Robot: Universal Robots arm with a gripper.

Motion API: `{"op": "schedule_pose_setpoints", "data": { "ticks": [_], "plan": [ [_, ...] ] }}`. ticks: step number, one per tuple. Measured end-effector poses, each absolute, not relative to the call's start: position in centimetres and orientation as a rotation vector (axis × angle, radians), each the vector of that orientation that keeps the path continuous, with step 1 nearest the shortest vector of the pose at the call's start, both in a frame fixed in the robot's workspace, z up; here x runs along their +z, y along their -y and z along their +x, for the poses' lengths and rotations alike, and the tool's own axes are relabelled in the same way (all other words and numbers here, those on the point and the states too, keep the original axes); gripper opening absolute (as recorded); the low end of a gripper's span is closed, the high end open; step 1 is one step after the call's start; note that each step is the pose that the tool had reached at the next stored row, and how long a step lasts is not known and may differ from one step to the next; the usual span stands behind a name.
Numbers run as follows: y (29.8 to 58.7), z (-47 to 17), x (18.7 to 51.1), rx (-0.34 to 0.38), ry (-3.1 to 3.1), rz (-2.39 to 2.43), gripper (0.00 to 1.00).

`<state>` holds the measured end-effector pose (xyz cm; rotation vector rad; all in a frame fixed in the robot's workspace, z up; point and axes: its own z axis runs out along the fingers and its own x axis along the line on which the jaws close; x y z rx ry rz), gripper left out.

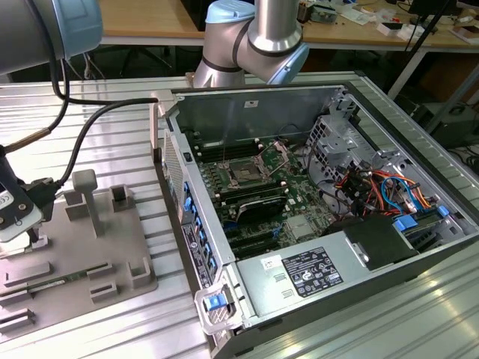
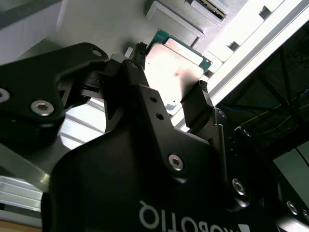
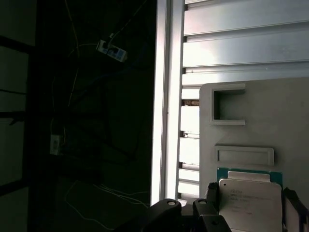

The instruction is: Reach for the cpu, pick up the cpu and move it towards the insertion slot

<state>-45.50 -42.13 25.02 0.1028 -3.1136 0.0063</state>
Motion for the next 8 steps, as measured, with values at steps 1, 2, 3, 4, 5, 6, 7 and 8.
{"op": "schedule_pose_setpoints", "data": {
  "ticks": [1, 2, 3, 4, 5, 6, 7, 8],
  "plan": [
    [42.13, -45.5, 25.05, 0.006, 3.114, 0.103, 0.55],
    [42.13, -45.5, 25.08, 0.006, 3.114, 0.103, 0.55],
    [42.13, -45.5, 25.1, 0.006, 3.114, 0.103, 0.55],
    [42.13, -45.5, 25.12, 0.006, 3.114, 0.103, 0.55],
    [42.13, -45.5, 25.12, 0.006, 3.114, 0.103, 0.55],
    [42.13, -45.5, 25.13, 0.006, 3.114, 0.103, 0.55],
    [42.13, -45.5, 25.13, 0.006, 3.114, 0.103, 0.55],
    [42.13, -45.5, 25.13, 0.006, 3.114, 0.103, 0.55]
  ]
}}
